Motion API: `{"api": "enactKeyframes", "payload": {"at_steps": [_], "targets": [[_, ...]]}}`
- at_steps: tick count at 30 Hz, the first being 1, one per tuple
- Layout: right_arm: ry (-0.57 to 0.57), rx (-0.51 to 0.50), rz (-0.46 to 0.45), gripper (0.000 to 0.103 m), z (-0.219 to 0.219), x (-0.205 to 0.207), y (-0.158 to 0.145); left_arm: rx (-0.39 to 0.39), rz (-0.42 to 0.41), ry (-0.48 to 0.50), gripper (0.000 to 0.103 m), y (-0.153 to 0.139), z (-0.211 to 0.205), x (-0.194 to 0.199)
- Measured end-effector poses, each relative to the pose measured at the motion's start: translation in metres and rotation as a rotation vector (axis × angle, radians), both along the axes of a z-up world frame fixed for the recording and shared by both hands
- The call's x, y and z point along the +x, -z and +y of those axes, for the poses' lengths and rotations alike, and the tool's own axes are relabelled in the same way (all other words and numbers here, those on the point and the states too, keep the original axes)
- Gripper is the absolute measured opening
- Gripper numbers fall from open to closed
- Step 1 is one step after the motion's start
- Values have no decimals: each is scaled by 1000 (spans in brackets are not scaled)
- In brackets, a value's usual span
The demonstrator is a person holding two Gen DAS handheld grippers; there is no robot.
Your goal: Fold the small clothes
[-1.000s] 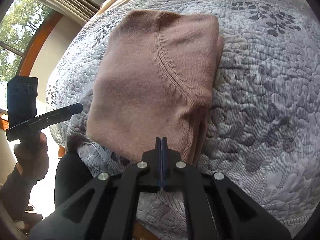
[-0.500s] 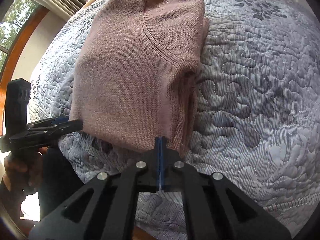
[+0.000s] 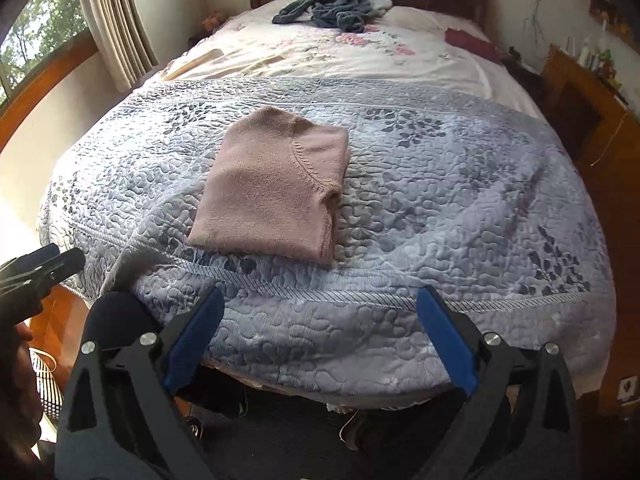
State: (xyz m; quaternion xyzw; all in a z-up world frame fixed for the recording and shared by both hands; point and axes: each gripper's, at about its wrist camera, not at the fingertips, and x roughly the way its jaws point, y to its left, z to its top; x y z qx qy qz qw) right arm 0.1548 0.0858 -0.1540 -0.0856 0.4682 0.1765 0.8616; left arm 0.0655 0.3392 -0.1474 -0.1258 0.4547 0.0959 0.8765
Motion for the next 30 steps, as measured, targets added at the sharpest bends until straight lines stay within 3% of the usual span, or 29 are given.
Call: {"api": "enactKeyframes", "payload": {"at_steps": [5,8,18,24,30], "targets": [[80,-58,-134,100,-5,-58,-47,66,-16,57,88,-45,-20,-42],[65,-64,-161,100,-5,-83,-76,95,7,107,88,-73,-36,-59],[49,-31,-214,100,-9,-145,-153,151,-44,101,88,-147,-66,-104],[39,-62,-197,100,-7,-166,-171,125,-48,87,88,-166,-70,-121],[37,-35,-187,100,-6,-172,-175,78,-46,69,88,-160,-70,-129]]}}
